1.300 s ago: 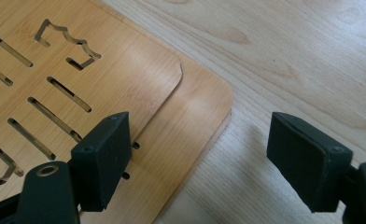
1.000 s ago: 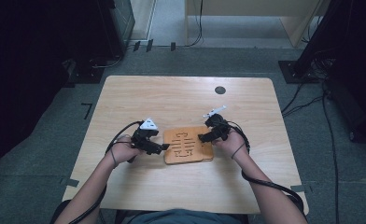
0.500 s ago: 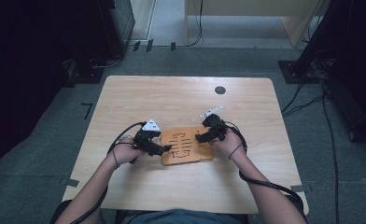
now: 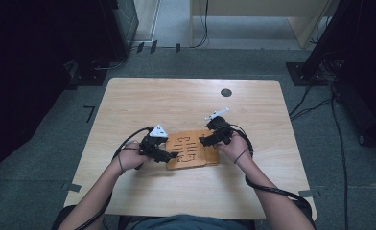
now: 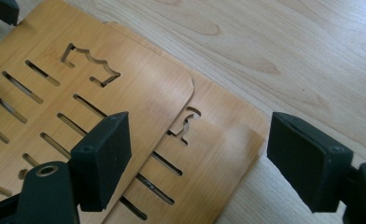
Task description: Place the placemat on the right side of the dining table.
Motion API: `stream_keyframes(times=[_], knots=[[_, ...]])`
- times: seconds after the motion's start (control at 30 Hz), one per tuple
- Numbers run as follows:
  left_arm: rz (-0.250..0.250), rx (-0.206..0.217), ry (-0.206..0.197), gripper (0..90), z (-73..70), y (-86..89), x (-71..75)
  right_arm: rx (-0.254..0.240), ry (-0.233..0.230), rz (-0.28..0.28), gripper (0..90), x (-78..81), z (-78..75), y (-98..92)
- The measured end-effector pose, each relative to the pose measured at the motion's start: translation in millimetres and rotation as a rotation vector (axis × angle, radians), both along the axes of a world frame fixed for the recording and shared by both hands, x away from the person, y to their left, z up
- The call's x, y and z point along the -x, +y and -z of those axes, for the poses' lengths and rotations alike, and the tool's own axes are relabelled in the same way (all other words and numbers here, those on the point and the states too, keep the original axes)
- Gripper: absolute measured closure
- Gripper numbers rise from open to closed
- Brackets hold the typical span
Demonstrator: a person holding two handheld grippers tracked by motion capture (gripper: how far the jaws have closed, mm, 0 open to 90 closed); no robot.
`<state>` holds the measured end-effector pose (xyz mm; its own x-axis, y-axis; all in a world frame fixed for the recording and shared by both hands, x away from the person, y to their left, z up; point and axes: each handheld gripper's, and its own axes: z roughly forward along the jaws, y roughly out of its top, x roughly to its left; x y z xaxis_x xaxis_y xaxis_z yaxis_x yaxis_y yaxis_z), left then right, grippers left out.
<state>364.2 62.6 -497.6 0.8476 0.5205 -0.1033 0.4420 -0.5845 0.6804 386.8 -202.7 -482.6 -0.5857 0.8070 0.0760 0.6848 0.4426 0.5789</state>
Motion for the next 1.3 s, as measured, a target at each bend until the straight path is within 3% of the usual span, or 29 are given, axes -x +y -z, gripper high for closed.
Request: stream_keyframes(times=[0.3, 0.47, 0.6, 0.77, 1.0, 1.3], knots=[[-0.009, -0.011, 0.008, 17.5, 2.3, 1.7, -0.6, 0.002, 0.001, -0.029, 23.8, 3.7, -1.1, 7.3], [-0.004, 0.009, -0.009, 17.6, -1.9, 0.1, 0.4, -0.004, -0.005, -0.037, 24.2, 5.3, -2.7, 9.2], [0.009, -0.002, -0.006, 17.5, 0.8, -1.9, 1.8, 0.0, -0.008, -0.045, 24.2, 5.4, -2.7, 9.3], [0.002, 0.015, 0.006, 17.5, 0.6, -2.4, 1.4, -0.003, -0.01, -0.051, 24.7, 6.4, -2.8, 10.8], [0.001, -0.009, 0.014, 17.5, 5.2, -2.2, 1.3, -0.003, -0.014, -0.071, 24.9, 8.2, -2.9, 14.3], [0.0, -0.001, 0.008, 17.4, 6.9, -2.6, 1.4, -0.011, 0.014, -0.086, 24.9, 11.2, -0.1, 23.0]])
